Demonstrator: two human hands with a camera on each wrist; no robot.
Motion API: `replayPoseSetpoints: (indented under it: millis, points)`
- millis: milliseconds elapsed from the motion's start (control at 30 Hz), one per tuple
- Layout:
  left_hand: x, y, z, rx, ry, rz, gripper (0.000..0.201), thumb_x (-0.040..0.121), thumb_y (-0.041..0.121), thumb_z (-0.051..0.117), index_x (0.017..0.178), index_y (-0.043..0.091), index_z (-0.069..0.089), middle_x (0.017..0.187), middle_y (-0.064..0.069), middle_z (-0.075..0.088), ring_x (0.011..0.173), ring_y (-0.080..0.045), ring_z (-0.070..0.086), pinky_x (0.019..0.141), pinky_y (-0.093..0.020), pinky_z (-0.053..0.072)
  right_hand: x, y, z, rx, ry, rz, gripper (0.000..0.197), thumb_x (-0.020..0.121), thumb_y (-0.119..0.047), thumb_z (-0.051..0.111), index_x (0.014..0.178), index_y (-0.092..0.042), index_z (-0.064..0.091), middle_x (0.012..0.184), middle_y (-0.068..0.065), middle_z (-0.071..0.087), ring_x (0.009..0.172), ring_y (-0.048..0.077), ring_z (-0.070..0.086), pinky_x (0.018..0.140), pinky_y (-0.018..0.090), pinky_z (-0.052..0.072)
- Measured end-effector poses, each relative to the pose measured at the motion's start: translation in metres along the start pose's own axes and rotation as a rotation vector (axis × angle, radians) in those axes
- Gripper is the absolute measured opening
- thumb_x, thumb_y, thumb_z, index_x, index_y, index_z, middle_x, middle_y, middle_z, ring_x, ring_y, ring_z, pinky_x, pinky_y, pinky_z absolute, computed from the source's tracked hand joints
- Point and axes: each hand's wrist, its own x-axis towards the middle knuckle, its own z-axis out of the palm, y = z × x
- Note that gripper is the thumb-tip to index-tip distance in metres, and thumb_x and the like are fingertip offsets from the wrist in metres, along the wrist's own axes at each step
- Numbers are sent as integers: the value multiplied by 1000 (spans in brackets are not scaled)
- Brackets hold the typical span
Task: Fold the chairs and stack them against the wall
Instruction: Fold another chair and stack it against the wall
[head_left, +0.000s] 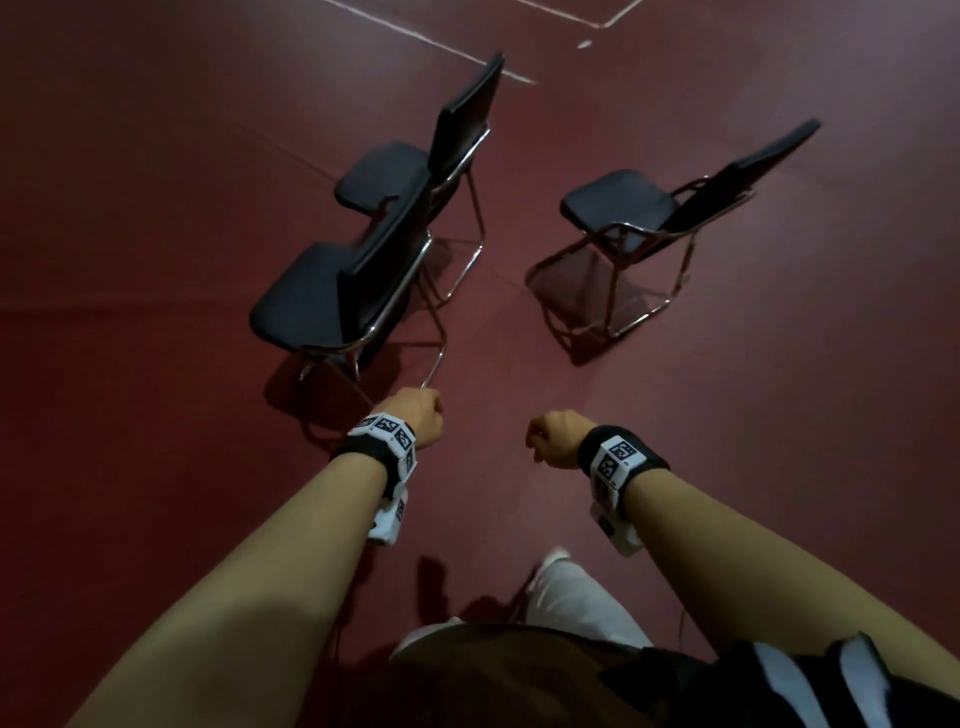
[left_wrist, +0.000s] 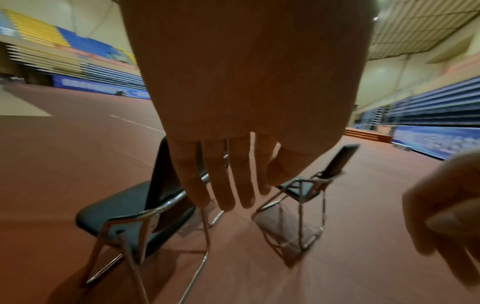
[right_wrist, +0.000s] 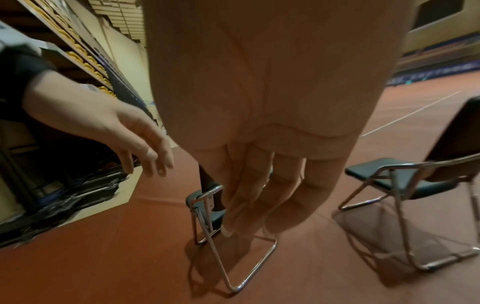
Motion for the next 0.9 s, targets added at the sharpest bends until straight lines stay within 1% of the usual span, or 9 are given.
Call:
replayPoseSetpoints:
  millis: [100,200,333,467,567,700,800,833,900]
  points:
    - [39,-11,-25,-21,21,-45,37,88,24,48,121,27,65,125,-4,66,112,-27,64,95,-38,53,50,-2,-27,-25,-26,-8,28,95,-17,49,111,-17,72,105,4,75,99,26,69,88,36,56]
    - [82,-18,-55,-15,78,-82,43,88,24,49,129,23,60,128,-5,62,118,-28,60,99,-42,50,108,-4,-65,-58,9,-18,32,96,-15,45,115,-14,71,115,11,71,104,31,67,88,36,54]
    - [136,-31,-100,-65,134,-195,46,87,25,52,132,18,56,129,-9,60,116,-30,60,96,-41,51,181,-17,-131,-47,22,-50,41,94,-10,41,131,-18,57,129,14,61,113,33,61,89,35,49]
    - [172,-46,-128,-110,155,-248,44,87,26,55,130,14,55,127,-12,57,114,-35,59,96,-42,50,233,-35,-178,-32,31,-118,44,93,-12,41,137,-18,48,127,17,61,111,35,61,88,37,50]
    - [196,-61,-144,-135,133,-260,44,87,24,55,130,16,57,131,-11,56,117,-35,58,98,-43,50,271,-58,-205,-41,23,-171,39,95,-16,44,133,-17,52,126,15,62,113,33,61,90,35,50]
    - [237,-95,-159,-160,107,-245,42,91,24,54,133,24,59,137,-3,50,122,-31,52,102,-39,47,326,-97,-227,-75,-2,-182,39,95,-18,47,132,-12,57,129,15,63,116,32,61,93,34,51]
    - [260,-120,-167,-202,117,-175,32,92,25,51,120,33,64,120,3,56,117,-22,51,95,-37,49,356,-126,-231,-32,7,-176,39,100,-25,45,132,-6,57,128,18,63,117,36,60,94,35,48]
    - [273,-134,-175,-212,91,-146,28,92,26,51,112,38,66,110,6,59,114,-20,50,94,-38,49,370,-142,-234,-13,1,-175,39,102,-27,43,133,-7,56,130,18,62,118,36,59,96,36,47]
    - [282,-133,-182,-187,37,-69,16,91,34,56,99,42,67,98,10,56,105,-18,49,92,-39,50,378,-151,-232,35,-36,-157,39,103,-27,41,133,-8,57,132,15,62,119,35,59,97,37,47]
